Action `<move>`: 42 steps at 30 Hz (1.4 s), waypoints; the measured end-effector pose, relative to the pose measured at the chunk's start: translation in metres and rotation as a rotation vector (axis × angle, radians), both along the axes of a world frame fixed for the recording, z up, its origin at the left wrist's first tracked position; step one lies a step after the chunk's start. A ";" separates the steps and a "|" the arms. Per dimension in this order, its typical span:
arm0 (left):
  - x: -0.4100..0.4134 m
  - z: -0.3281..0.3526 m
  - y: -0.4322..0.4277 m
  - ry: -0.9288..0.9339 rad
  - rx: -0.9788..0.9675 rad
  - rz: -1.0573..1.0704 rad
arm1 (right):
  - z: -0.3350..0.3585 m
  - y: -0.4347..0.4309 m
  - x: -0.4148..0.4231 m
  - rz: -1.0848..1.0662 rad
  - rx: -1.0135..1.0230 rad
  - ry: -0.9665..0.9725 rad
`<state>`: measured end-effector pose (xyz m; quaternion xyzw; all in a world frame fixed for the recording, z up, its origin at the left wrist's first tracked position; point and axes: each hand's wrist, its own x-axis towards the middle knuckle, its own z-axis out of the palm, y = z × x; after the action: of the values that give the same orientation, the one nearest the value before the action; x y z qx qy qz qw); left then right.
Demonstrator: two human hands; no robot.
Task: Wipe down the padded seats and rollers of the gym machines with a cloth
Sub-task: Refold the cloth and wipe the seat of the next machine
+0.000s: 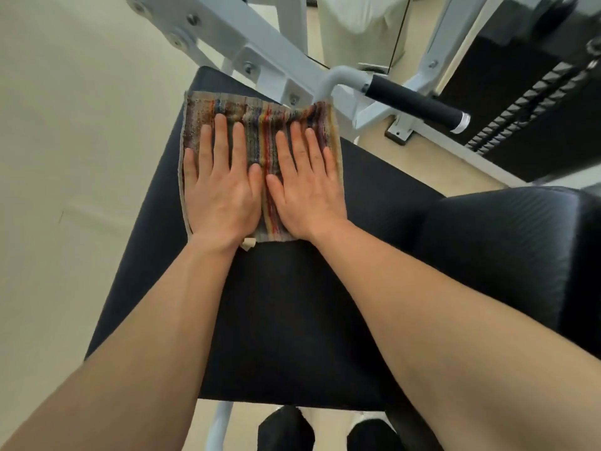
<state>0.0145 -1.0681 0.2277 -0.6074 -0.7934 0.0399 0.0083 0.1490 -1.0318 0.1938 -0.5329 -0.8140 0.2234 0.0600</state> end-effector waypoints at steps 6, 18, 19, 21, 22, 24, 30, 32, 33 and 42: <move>-0.010 0.003 0.054 0.026 0.039 0.032 | 0.006 0.056 -0.014 0.027 0.048 0.017; -0.017 0.010 0.110 0.066 0.074 -0.020 | 0.001 0.085 -0.002 0.088 0.069 0.177; -0.014 0.010 0.104 0.061 0.077 -0.036 | 0.000 0.079 -0.001 0.057 0.070 0.178; -0.005 0.006 0.085 0.060 0.062 -0.083 | 0.002 0.069 -0.002 -0.015 0.074 0.175; -0.001 0.005 0.078 0.054 0.048 -0.107 | 0.004 0.068 -0.003 -0.038 0.071 0.174; 0.000 0.004 0.076 0.032 0.036 -0.124 | 0.011 0.077 -0.009 -0.013 0.029 0.216; -0.038 0.021 0.136 0.016 0.021 -0.026 | 0.033 0.141 -0.047 0.188 -0.185 0.248; -0.046 0.033 0.167 -0.041 -0.118 0.151 | 0.034 0.150 -0.053 0.221 -0.178 0.216; -0.046 0.038 0.181 -0.061 -0.219 0.224 | 0.034 0.149 -0.053 0.222 -0.181 0.227; -0.037 0.034 0.149 0.079 -0.076 -0.147 | 0.023 0.104 -0.029 -0.065 0.083 0.190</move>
<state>-0.0226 -0.9195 0.2617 -0.6618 -0.7436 0.0933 0.0196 0.1197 -0.9276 0.2168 -0.5325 -0.7953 0.2371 0.1663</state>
